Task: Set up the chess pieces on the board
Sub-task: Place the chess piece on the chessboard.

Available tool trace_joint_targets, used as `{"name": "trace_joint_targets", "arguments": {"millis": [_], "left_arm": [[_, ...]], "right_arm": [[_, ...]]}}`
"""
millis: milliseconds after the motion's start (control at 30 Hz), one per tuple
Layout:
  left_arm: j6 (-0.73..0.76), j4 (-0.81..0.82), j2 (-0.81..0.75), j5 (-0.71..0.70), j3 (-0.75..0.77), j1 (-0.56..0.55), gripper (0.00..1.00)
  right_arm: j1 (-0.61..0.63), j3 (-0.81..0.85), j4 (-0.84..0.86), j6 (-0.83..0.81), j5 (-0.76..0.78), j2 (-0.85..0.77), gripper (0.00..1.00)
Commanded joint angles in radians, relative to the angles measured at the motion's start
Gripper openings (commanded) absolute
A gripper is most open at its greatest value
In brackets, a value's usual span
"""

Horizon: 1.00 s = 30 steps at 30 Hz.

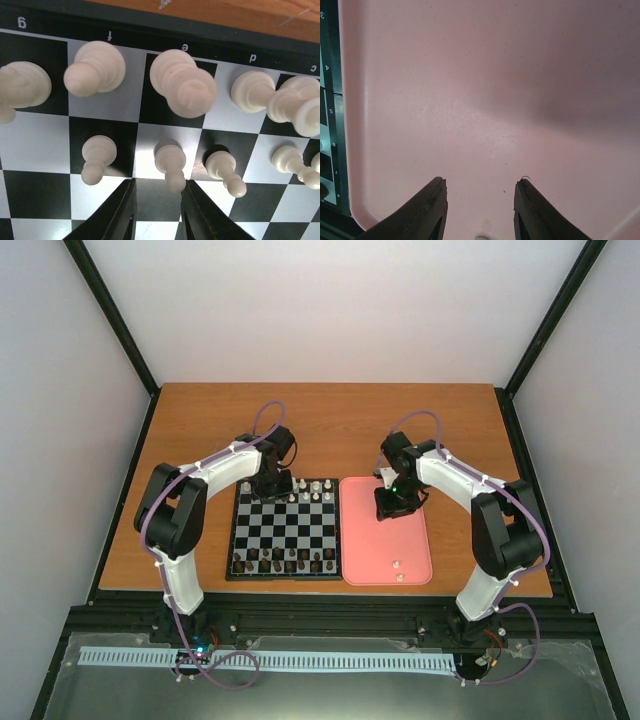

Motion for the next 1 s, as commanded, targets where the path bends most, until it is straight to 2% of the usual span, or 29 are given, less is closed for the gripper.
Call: {"name": "trace_joint_targets", "arguments": {"millis": [0,567,600,633,667,900,967], "left_arm": [[-0.010,-0.013,0.007,-0.028,0.037,-0.006,0.27],[0.004,-0.037,-0.057,0.002,0.025,-0.011,0.28],[0.006,-0.042,-0.069,0.008,0.021,-0.013,0.29],[0.008,-0.049,-0.081,0.014,0.015,-0.015,0.30],[0.010,-0.056,-0.095,0.018,0.009,-0.019,0.30],[0.030,-0.102,-0.207,0.044,-0.048,-0.036,0.32],[0.040,-0.117,-0.241,0.045,-0.063,-0.037,0.39]], "right_arm": [[-0.009,0.011,0.011,-0.010,-0.005,0.006,0.38],[-0.009,0.016,-0.021,0.002,0.011,-0.023,0.39],[-0.008,0.013,-0.028,0.009,0.019,-0.032,0.50],[-0.008,0.006,-0.036,0.017,0.026,-0.041,0.78],[-0.008,-0.004,-0.040,0.029,0.026,-0.053,0.99],[-0.005,-0.086,-0.048,0.120,0.029,-0.146,1.00],[0.006,-0.104,-0.058,0.136,0.043,-0.179,1.00]]}}
